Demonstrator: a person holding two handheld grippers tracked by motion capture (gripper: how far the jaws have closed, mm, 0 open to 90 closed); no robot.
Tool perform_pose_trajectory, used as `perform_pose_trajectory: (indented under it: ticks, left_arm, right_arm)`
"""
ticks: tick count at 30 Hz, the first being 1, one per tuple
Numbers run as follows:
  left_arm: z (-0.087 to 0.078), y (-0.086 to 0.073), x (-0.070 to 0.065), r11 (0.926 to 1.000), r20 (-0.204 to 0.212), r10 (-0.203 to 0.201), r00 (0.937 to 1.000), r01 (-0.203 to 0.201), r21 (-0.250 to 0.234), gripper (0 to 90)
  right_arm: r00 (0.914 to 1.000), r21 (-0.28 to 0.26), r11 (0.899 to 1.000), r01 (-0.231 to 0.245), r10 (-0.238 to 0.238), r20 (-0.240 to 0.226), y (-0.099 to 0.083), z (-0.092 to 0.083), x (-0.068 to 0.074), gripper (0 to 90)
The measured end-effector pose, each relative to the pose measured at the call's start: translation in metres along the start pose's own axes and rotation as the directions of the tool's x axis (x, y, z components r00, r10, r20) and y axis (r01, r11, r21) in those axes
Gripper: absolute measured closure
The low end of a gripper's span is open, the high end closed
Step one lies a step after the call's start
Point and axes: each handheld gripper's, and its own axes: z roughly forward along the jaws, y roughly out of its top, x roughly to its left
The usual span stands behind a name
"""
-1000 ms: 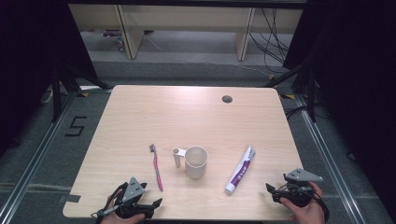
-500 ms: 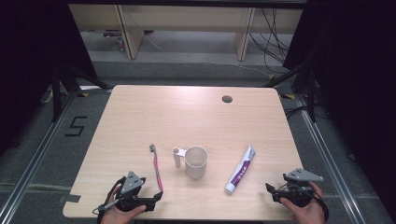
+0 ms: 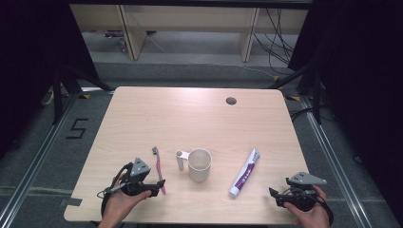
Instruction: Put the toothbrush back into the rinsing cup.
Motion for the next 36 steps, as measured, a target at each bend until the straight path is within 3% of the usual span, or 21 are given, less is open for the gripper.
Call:
perform_pose_trajectory:
  ticks: [3,7,10,11,13,15,17,18,23,26,27,29,30,32,33,35,36]
  left_arm:
    - [0.005,0.013,0.007,0.998,-0.007,0.018,0.9998,-0.017,0.061,30.8]
    - [0.01,0.02,0.012,0.9969,-0.003,0.0,1.0,0.0,0.079,36.9]
    - [0.015,0.026,0.017,0.9929,-0.003,0.022,0.9998,-0.022,0.117,41.9]
    - [0.016,0.027,0.017,0.9916,-0.009,0.02,0.9998,-0.019,0.128,43.6]
    - [0.022,0.031,0.02,0.9866,-0.001,0.042,0.9991,-0.041,0.158,44.5]
    - [0.024,0.033,0.02,0.9856,-0.003,0.04,0.9992,-0.039,0.165,46.5]
    - [0.028,0.035,0.019,0.9826,-0.022,0.039,0.999,-0.034,0.183,47.8]
    - [0.029,0.036,0.019,0.9787,-0.015,0.053,0.9985,-0.049,0.2,48.1]
    - [0.039,0.04,0.025,0.9704,-0.031,0.048,0.9984,-0.039,0.238,50.8]
    - [0.045,0.042,0.029,0.965,-0.038,0.049,0.9981,-0.038,0.26,51.7]
    - [0.047,0.042,0.03,0.9625,-0.037,0.046,0.9983,-0.034,0.269,52.6]
    - [0.05,0.043,0.032,0.9613,-0.038,0.039,0.9985,-0.027,0.274,53.3]
    - [0.051,0.044,0.032,0.9586,-0.037,0.04,0.9985,-0.028,0.283,53.5]
    - [0.052,0.045,0.032,0.9556,-0.035,0.047,0.9983,-0.034,0.293,54.7]
    - [0.053,0.046,0.032,0.9536,-0.04,0.046,0.9982,-0.032,0.3,55.7]
    - [0.054,0.048,0.03,0.9432,-0.034,0.074,0.9967,-0.059,0.327,58.6]
    - [0.054,0.048,0.03,0.9432,-0.034,0.074,0.9967,-0.059,0.327,60.1]
  right_arm:
    - [1.0,0.0,1.0,0.002,-0.002,-0.007,0.0,0.001,0.0,23.8]
    - [0.9991,-0.008,0.999,0.043,-0.043,-0.002,0.0,0.002,-0.004,23.8]
    - [0.9994,0.012,0.999,0.034,-0.033,-0.006,0.0,0.001,-0.003,23.8]
    - [0.9982,0.002,0.998,0.059,-0.059,-0.004,0.0,0.002,-0.004,23.9]
    - [0.9986,-0.002,0.999,0.052,-0.052,-0.007,0.0,0.002,-0.003,24.0]
    - [0.9975,0.01,0.997,0.07,-0.07,-0.007,-0.001,0.002,-0.004,24.1]
    - [0.9992,0.018,0.999,0.038,-0.038,-0.013,0.0,0.001,-0.002,24.2]
    - [0.9992,0.022,0.999,0.038,-0.038,-0.01,0.0,0.001,-0.001,24.3]
    - [0.9977,0.01,0.998,0.067,-0.066,-0.011,0.0,0.002,-0.002,24.5]
    - [0.9999,0.034,0.999,0.005,-0.004,-0.012,0.0,0.001,0.003,24.5]
    - [0.9995,0.027,0.999,0.028,-0.028,-0.012,0.0,0.001,0.001,24.5]
    - [0.9996,0.023,1.0,0.018,-0.017,-0.024,0.0,0.001,0.002,24.6]
    - [0.9984,0.007,0.999,0.052,-0.052,-0.021,-0.001,0.002,0.0,24.7]
    - [0.9993,0.023,0.999,0.032,-0.032,-0.022,0.0,0.001,0.002,24.7]
    - [0.9979,0.016,0.998,0.062,-0.062,-0.022,0.0,0.002,0.0,24.7]
    - [0.9965,0.015,0.996,0.084,-0.084,-0.007,0.0,0.001,-0.001,24.9]
    - [0.9965,0.011,0.996,0.083,-0.083,-0.013,0.0,0.002,-0.001,24.9]
